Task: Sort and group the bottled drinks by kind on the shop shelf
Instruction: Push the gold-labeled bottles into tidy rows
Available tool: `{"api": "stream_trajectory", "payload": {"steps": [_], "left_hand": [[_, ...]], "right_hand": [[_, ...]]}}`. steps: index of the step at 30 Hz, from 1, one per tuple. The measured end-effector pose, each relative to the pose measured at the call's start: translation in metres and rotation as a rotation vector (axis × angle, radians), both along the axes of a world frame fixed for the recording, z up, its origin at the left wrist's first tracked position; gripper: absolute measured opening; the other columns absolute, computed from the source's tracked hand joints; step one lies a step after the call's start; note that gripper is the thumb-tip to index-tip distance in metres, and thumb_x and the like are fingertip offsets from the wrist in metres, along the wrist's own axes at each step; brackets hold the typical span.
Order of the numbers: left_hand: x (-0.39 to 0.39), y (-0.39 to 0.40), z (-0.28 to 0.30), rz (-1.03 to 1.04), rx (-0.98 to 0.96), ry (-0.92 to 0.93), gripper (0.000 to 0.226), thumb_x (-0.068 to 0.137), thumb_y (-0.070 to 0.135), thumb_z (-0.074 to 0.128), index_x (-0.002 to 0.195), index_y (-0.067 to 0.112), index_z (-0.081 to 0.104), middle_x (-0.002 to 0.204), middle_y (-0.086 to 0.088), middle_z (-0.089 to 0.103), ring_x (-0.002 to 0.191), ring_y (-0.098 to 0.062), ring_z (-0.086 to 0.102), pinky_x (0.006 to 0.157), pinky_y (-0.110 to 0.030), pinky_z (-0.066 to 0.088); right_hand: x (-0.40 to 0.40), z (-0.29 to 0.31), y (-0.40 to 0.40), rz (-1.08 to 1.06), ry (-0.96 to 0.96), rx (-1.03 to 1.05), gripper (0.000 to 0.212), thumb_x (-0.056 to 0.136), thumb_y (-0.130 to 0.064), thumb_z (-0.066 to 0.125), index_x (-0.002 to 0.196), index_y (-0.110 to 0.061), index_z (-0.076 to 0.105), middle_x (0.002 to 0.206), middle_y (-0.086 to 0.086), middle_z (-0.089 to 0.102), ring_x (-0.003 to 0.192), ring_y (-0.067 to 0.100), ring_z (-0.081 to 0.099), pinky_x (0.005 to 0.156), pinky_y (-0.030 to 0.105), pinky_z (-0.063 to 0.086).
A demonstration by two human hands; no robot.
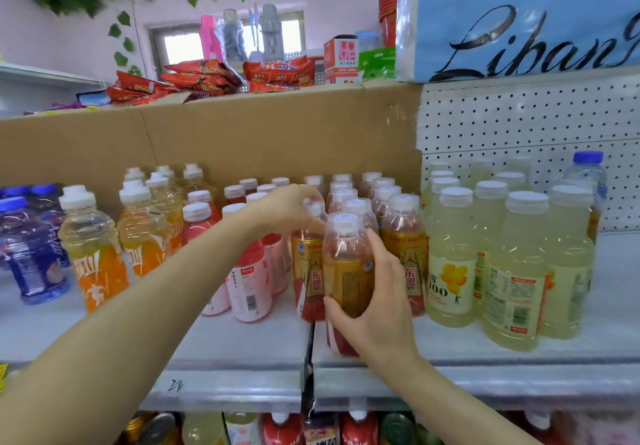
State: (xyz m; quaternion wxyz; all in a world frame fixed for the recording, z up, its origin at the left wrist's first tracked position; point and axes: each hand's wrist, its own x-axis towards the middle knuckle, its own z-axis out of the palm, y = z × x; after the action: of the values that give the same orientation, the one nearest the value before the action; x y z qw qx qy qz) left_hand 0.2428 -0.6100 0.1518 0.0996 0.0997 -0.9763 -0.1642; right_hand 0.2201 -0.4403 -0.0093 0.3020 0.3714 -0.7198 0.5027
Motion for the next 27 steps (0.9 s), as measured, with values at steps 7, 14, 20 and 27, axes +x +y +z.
{"api": "stream_trajectory", "payload": {"steps": [7,14,20,27], "left_hand": [[0.022,0.016,0.005,-0.001,0.177,0.068,0.064,0.067,0.039,0.092,0.121,0.022,0.062,0.103,-0.003,0.069,0.065,-0.014,0.073,0.075,-0.035,0.063],[0.022,0.058,0.003,-0.072,0.165,0.13,0.06,0.067,0.044,0.091,0.119,0.025,0.066,0.11,0.002,0.067,0.073,-0.014,0.074,0.077,-0.036,0.062],[0.015,0.066,-0.003,-0.111,0.177,0.098,0.057,0.07,0.037,0.09,0.119,0.027,0.062,0.103,0.01,0.061,0.068,-0.006,0.072,0.061,-0.02,0.053],[0.02,0.059,-0.002,-0.144,0.18,0.09,0.056,0.071,0.036,0.089,0.121,0.03,0.064,0.121,0.006,0.058,0.094,-0.013,0.065,0.076,-0.026,0.052]], "right_hand": [[-0.015,0.001,0.04,-0.103,-0.015,-0.022,0.104,0.073,-0.032,0.084,0.154,-0.027,0.019,0.137,-0.004,0.043,0.126,0.006,0.037,0.104,0.016,0.028],[-0.025,0.0,0.054,-0.176,-0.009,-0.042,0.103,0.073,-0.027,0.085,0.154,-0.017,0.023,0.139,0.004,0.045,0.126,0.008,0.035,0.105,0.018,0.024],[-0.031,-0.001,0.065,0.077,-0.143,-0.088,0.091,0.081,-0.023,0.075,0.154,-0.02,0.022,0.149,-0.004,0.041,0.137,0.008,0.039,0.113,0.037,0.038],[-0.038,0.009,0.08,0.194,-0.205,0.021,0.087,0.082,-0.035,0.069,0.154,-0.027,0.021,0.149,-0.004,0.041,0.137,0.014,0.04,0.111,0.048,0.039]]}}
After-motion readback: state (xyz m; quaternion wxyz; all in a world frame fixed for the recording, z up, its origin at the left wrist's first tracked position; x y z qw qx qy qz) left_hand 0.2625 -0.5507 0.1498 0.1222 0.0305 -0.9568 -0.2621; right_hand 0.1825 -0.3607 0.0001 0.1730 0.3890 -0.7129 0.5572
